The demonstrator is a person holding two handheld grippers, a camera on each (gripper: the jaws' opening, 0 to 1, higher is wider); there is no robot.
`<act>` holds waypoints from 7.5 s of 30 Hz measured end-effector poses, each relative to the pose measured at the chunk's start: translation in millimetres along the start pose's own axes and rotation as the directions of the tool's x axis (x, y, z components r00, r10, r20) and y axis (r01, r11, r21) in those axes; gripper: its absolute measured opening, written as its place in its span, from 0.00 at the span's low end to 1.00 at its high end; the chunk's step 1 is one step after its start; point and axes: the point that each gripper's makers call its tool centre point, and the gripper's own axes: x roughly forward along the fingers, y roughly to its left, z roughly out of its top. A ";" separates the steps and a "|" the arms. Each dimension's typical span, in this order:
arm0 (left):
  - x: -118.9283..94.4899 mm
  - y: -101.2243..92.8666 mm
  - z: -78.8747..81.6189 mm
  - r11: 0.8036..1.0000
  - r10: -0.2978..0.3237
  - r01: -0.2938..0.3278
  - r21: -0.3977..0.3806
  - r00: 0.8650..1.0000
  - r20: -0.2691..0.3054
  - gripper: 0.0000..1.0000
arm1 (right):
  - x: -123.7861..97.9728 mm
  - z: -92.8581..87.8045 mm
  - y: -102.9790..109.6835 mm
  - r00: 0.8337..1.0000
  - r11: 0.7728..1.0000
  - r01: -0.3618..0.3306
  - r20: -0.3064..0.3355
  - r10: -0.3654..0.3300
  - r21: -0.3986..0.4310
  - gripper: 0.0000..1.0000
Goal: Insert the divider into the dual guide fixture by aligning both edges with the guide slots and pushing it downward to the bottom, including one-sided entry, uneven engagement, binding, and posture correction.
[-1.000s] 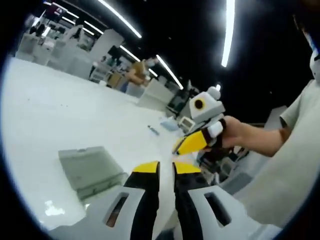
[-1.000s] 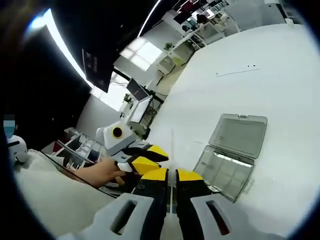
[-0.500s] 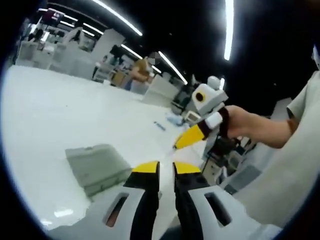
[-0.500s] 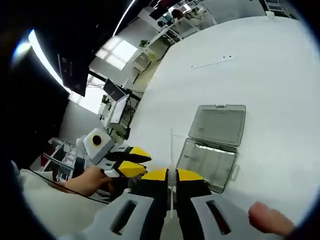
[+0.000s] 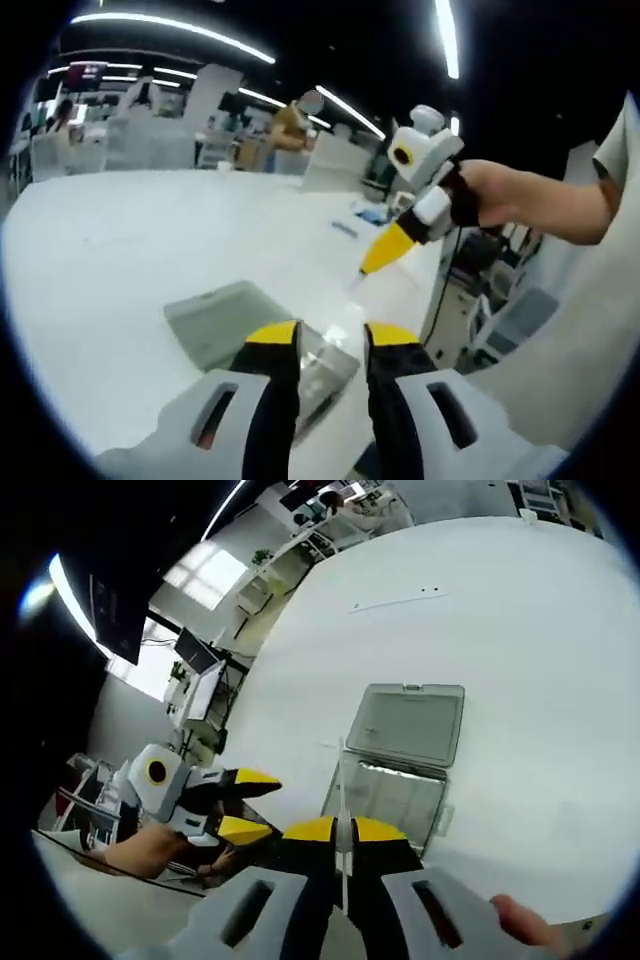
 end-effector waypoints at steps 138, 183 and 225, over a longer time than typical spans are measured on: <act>-40.0 39.8 -58.8 0.946 0.235 -0.189 0.263 0.960 -0.153 0.74 | 60.7 -39.2 -36.0 0.867 0.891 0.438 -0.317 -0.384 0.118 0.00; -33.6 34.9 -72.0 0.952 0.213 -0.165 0.258 0.962 -0.172 0.82 | 94.9 -33.8 -53.6 0.867 0.896 0.429 -0.328 -0.374 0.112 0.00; -28.7 44.0 -76.0 0.961 0.189 -0.142 0.237 0.964 -0.187 0.87 | 111.9 -40.7 -70.0 0.846 0.883 0.453 -0.374 -0.381 0.125 0.00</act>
